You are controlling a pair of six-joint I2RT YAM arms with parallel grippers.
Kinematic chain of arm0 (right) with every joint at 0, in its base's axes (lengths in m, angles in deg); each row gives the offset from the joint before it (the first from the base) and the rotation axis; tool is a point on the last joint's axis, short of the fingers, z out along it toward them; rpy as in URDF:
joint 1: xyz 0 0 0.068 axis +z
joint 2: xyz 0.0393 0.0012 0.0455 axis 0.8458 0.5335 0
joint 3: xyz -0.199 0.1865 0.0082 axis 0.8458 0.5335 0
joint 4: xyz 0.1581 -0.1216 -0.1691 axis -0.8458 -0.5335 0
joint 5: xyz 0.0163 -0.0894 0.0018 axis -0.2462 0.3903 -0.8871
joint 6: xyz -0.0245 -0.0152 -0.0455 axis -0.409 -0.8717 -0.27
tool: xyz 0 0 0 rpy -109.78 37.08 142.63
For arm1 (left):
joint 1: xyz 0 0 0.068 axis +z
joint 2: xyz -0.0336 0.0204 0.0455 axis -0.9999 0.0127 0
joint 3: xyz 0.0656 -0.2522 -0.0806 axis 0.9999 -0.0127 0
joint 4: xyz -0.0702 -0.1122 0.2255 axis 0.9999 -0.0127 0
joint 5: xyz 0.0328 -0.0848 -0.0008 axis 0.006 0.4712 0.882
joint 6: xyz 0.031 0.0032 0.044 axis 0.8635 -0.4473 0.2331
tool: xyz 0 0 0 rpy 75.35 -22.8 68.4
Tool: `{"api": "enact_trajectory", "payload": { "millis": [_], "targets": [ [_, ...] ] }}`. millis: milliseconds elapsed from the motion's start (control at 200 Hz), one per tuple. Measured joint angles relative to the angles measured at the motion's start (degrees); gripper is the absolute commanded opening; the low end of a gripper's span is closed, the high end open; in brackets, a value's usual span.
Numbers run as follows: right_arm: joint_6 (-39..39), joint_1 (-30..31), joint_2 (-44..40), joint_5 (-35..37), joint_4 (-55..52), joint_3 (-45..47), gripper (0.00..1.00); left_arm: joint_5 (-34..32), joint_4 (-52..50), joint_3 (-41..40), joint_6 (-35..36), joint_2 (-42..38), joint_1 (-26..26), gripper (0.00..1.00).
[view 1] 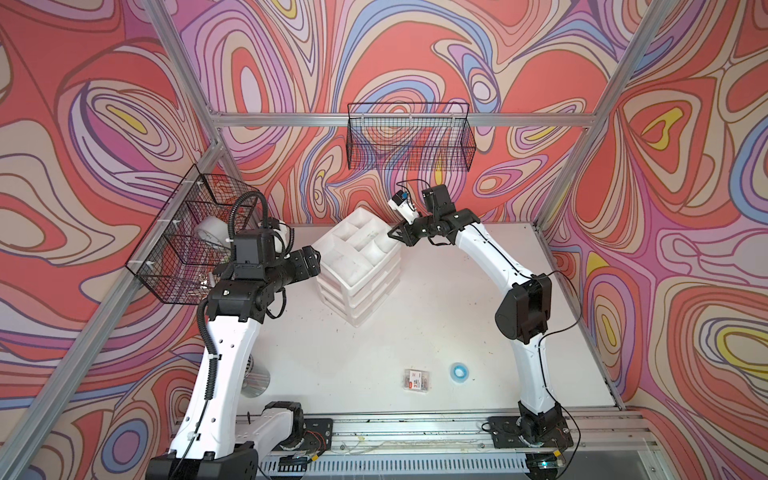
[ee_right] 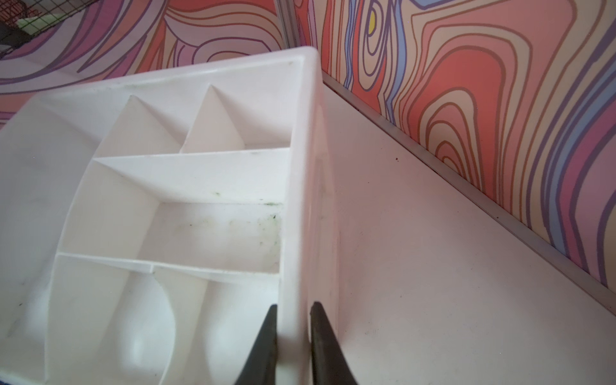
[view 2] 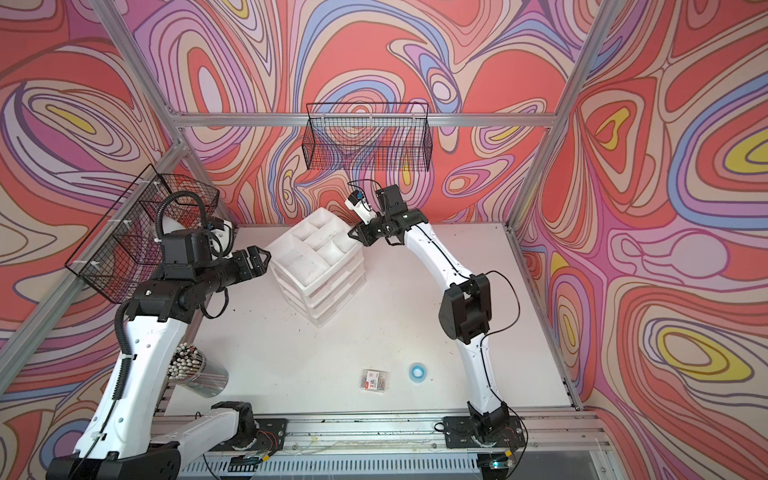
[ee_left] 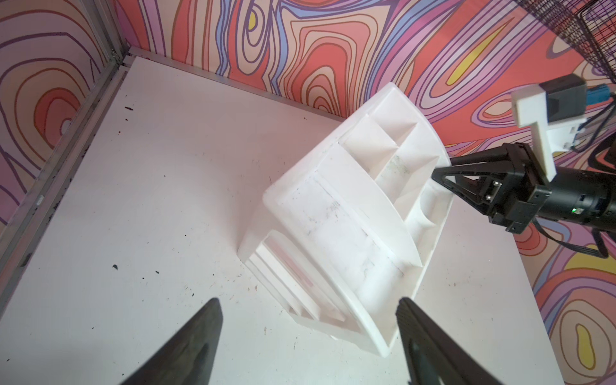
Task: Take the postcards out of the drawer
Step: Move the storage box to the center of the board.
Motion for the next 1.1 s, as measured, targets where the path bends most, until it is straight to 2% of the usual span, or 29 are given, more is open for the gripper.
{"api": "enact_trajectory", "payload": {
  "millis": [135,326,476,556,656,901,1097],
  "targets": [
    [-2.58,-0.42,0.46,-2.91,-0.26,-0.39,0.18,0.46,0.55,0.00,0.17,1.79,-0.04,0.77],
    [-2.45,-0.28,0.44,-6.23,1.05,-0.39,0.36,0.55,2.12,0.13,1.03,4.79,-0.17,0.72],
    [-1.49,-0.20,0.17,-6.64,3.67,0.44,0.43,-0.37,3.06,2.21,2.62,8.52,-0.37,0.65],
    [-0.57,-0.24,-0.46,-6.40,5.31,1.68,0.49,-1.18,3.72,3.67,3.56,10.64,-0.37,0.64],
    [2.43,-0.48,-2.95,-5.29,8.70,5.64,0.57,-2.08,4.17,5.20,4.55,13.25,-0.37,0.59],
    [13.09,-1.86,-14.62,1.11,18.99,19.37,0.64,-2.03,4.24,7.17,6.45,17.73,-0.37,0.46],
    [20.22,-2.08,-22.40,5.81,24.72,27.30,0.65,-0.83,4.26,7.17,7.02,18.12,-0.37,0.40]
  ]
}}
